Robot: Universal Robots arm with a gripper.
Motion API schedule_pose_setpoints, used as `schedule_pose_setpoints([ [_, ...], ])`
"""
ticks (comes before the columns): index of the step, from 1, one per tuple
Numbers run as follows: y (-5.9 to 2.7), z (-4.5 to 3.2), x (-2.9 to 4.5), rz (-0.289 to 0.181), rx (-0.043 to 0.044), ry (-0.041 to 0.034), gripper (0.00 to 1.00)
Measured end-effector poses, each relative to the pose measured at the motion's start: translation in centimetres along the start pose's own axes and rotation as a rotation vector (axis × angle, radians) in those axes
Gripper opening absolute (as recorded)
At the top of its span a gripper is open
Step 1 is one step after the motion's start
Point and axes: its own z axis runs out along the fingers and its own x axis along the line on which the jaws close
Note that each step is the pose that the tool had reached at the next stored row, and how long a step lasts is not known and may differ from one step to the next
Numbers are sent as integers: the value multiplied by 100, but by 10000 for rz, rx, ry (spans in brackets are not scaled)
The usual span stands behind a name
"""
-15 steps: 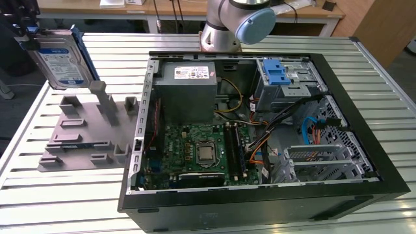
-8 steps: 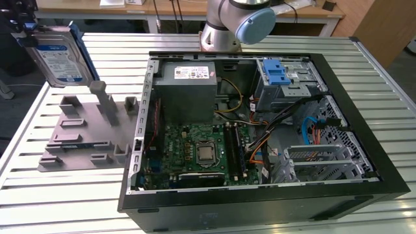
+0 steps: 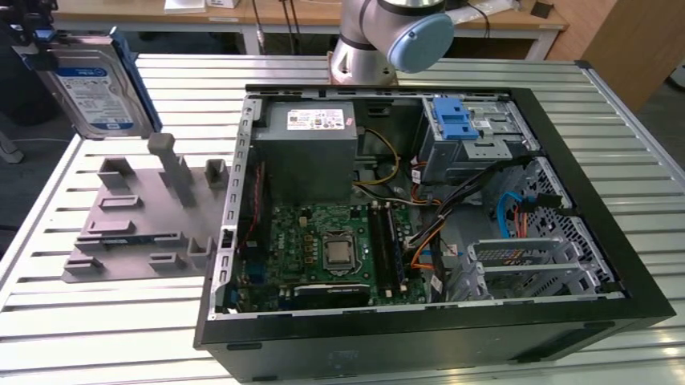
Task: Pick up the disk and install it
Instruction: 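Pick up the disk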
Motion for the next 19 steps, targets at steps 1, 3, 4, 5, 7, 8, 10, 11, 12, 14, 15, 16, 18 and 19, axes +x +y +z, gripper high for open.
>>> schedule_pose_setpoints([
  [1, 0, -12, 0, 0, 0, -3, 36],
  [3, 1, -39, 0, 1, 1, -8, 36],
  [4, 1, -51, 0, 0, 2, -11, 36],
  [5, 1, -64, 0, 0, 2, -15, 36],
  [7, 1, -92, 0, 0, 3, -20, 36],
  [8, 1, -106, 0, 0, 3, -22, 36],
  [10, 1, -137, 0, 0, 3, -23, 36],
  [11, 1, -152, 0, 0, 5, -23, 36],
  [12, 2, -169, 0, 0, 5, -24, 36],
  [14, 2, -202, 0, 0, 8, -25, 36],
  [15, 2, -222, 0, 0, 9, -26, 36],
  [16, 2, -243, 0, 0, 9, -26, 36],
  [18, 3, -283, 0, 0, 10, -26, 36],
  [19, 3, -301, 0, 0, 12, -27, 36],
])
